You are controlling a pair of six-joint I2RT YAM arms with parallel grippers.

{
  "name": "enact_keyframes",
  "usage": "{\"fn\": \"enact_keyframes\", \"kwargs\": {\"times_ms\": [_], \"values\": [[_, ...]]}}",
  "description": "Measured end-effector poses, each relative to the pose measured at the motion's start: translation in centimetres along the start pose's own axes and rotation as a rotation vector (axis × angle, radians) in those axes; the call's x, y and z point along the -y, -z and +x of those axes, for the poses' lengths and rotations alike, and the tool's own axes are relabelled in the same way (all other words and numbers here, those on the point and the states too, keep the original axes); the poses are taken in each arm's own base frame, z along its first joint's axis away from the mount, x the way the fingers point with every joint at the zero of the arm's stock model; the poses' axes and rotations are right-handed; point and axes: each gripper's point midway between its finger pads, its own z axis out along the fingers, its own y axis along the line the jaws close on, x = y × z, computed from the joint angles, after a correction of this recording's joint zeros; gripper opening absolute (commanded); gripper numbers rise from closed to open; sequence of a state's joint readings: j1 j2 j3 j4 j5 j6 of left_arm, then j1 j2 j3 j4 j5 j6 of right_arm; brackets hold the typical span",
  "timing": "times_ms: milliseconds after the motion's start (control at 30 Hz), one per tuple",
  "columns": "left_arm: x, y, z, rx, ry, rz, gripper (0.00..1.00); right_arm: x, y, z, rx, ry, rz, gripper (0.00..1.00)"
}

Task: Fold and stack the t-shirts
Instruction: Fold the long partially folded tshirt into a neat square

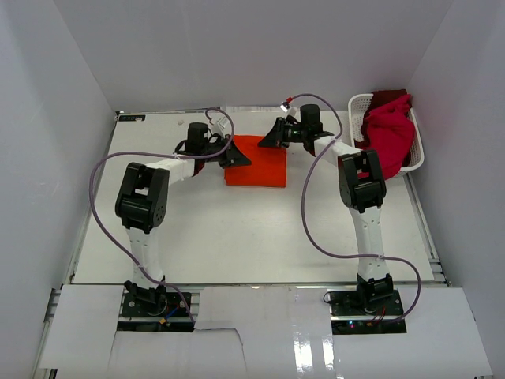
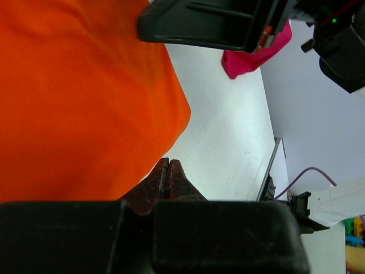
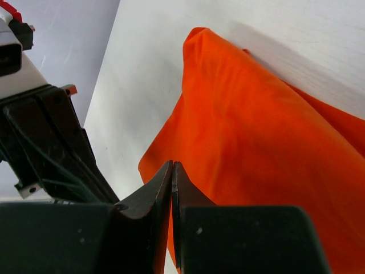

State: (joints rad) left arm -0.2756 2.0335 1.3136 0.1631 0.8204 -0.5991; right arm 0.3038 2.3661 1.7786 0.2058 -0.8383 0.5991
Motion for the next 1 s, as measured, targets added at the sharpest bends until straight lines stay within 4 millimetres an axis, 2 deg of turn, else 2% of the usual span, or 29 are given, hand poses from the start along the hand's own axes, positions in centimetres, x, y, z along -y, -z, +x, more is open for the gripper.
{"fn": "enact_keyframes", "kwargs": {"times_ms": [267,633,767,1000], "values": [[1.1,-2.5,1.8,-0.059,-0.025,0.058,0.0,-0.4,-2.0,1.6,-0.059,-0.028,-0.058,0.08],[-4.0,-5.5,3.2,-0.08,-0.003,-0.018,0.0,0.8,-4.4,3.8,-0.128,-0.059,-0.099,0.08],[-4.9,-6.2,2.8,-0.075,-0.008,-0.026,0.0,0.9,-5.0,4.0,-0.136,-0.054,-0.113,0.08],[-5.8,-6.6,3.3,-0.077,-0.003,-0.029,0.0,2.4,-5.5,4.9,-0.148,-0.057,-0.105,0.08]]}}
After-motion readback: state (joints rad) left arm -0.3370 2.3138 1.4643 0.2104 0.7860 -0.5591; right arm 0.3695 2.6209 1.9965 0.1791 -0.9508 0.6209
